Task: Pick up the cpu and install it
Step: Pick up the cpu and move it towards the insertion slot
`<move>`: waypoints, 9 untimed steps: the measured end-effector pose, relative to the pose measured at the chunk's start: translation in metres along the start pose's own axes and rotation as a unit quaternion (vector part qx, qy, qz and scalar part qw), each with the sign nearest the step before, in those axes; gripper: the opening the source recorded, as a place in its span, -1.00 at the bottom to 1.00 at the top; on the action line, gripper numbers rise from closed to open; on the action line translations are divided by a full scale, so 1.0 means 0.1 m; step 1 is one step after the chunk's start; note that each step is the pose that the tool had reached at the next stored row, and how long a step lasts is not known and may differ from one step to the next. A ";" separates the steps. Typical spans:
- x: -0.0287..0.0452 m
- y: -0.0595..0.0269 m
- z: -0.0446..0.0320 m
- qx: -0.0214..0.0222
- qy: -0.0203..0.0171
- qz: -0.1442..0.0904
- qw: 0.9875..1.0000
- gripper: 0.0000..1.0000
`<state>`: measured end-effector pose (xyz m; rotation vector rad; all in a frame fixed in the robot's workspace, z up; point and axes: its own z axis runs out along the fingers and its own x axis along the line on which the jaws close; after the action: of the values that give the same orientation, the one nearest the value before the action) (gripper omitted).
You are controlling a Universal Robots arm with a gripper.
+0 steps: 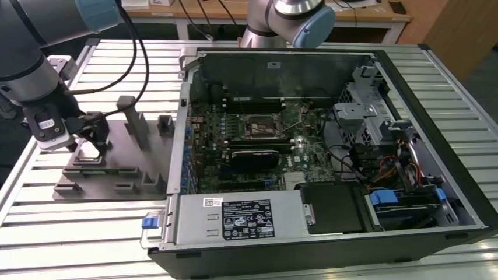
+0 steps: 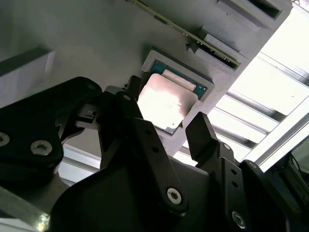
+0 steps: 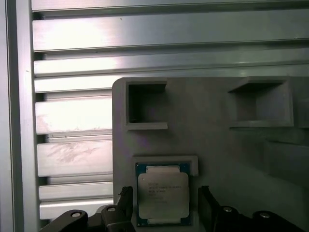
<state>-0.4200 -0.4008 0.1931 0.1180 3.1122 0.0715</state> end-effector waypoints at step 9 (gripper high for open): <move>0.010 -0.002 0.074 -0.006 0.001 -0.001 1.000 0.29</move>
<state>-0.4208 -0.4006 0.1857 0.1161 3.1125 0.0891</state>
